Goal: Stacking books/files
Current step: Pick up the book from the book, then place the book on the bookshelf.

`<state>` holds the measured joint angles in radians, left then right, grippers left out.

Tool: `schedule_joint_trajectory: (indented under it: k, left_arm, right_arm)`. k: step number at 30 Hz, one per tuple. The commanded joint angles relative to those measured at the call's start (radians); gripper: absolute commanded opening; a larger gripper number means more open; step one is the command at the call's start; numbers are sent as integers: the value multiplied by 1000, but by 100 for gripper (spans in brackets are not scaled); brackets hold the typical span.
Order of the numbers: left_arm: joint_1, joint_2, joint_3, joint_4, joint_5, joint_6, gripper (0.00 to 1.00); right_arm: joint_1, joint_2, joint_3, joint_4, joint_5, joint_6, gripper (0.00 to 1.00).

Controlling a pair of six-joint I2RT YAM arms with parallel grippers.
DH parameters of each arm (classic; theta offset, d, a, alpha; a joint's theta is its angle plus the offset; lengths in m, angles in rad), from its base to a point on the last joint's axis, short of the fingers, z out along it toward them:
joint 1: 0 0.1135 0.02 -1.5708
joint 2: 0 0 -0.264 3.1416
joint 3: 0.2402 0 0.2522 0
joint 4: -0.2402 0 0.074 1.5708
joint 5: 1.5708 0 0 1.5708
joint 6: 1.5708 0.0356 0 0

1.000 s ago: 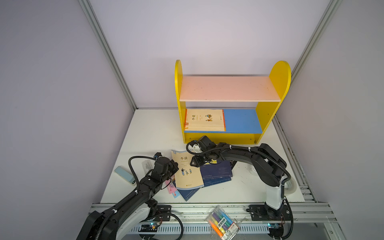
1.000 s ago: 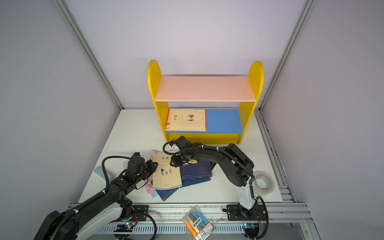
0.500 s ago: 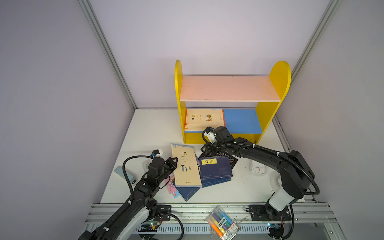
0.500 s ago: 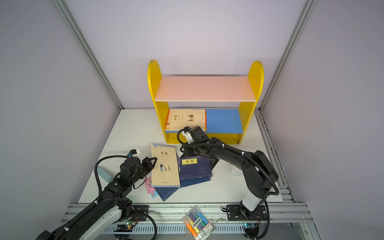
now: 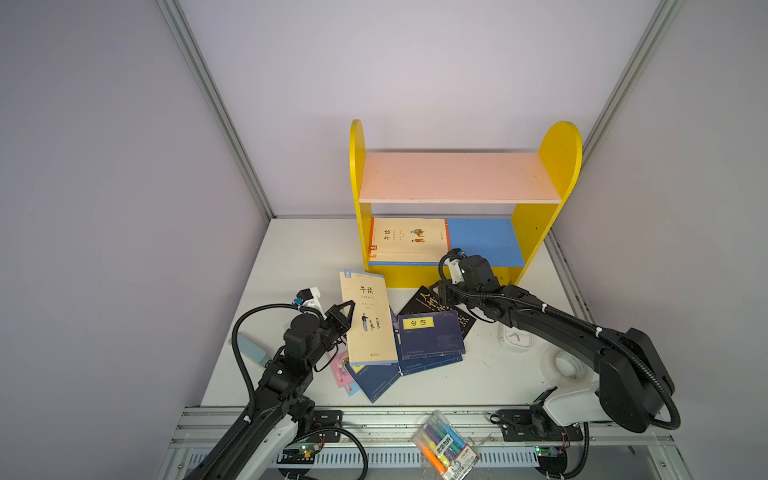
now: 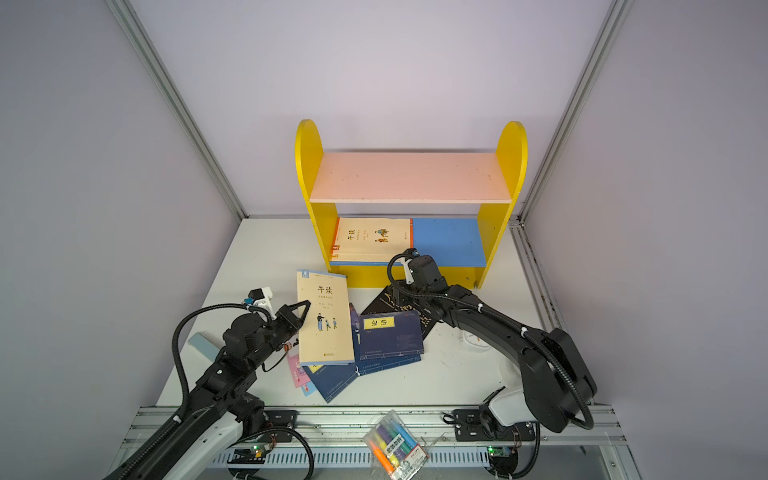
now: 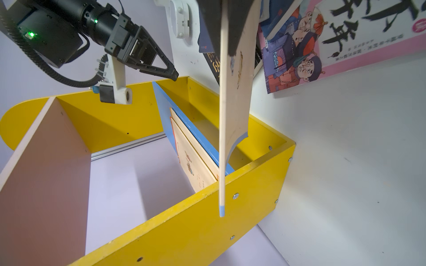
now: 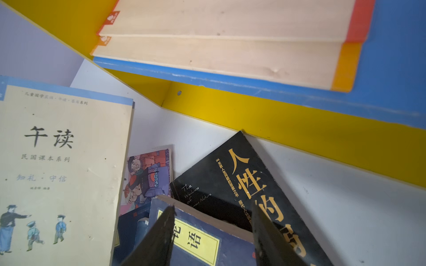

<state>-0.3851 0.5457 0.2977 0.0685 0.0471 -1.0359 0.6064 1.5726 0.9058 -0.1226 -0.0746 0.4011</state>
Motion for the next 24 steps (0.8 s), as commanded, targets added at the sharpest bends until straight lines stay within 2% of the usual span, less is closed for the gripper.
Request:
schedule_joint_trajectory:
  k: [1,4,12,18,24]
  left_arm:
    - [-3,-23,21,48,-48,3,0]
    - [-10,-69,15,52,-150,-20,0]
    - [-41,-111,46,31,-488,-53,0]
    - [-57,24,74,103,-686,-116,0]
    - [-79,173,98,245,-793,-158,0]
  right_arm:
    - [0,-26,-22,34,-18,45,57]
    - [1,-62,-59,64,-38,86,61]
    - [27,-107,-105,189,-157,261,62]
    - [106,-35,-60,265,-251,342,65]
    - [142,82,-8,360,-402,416,66]
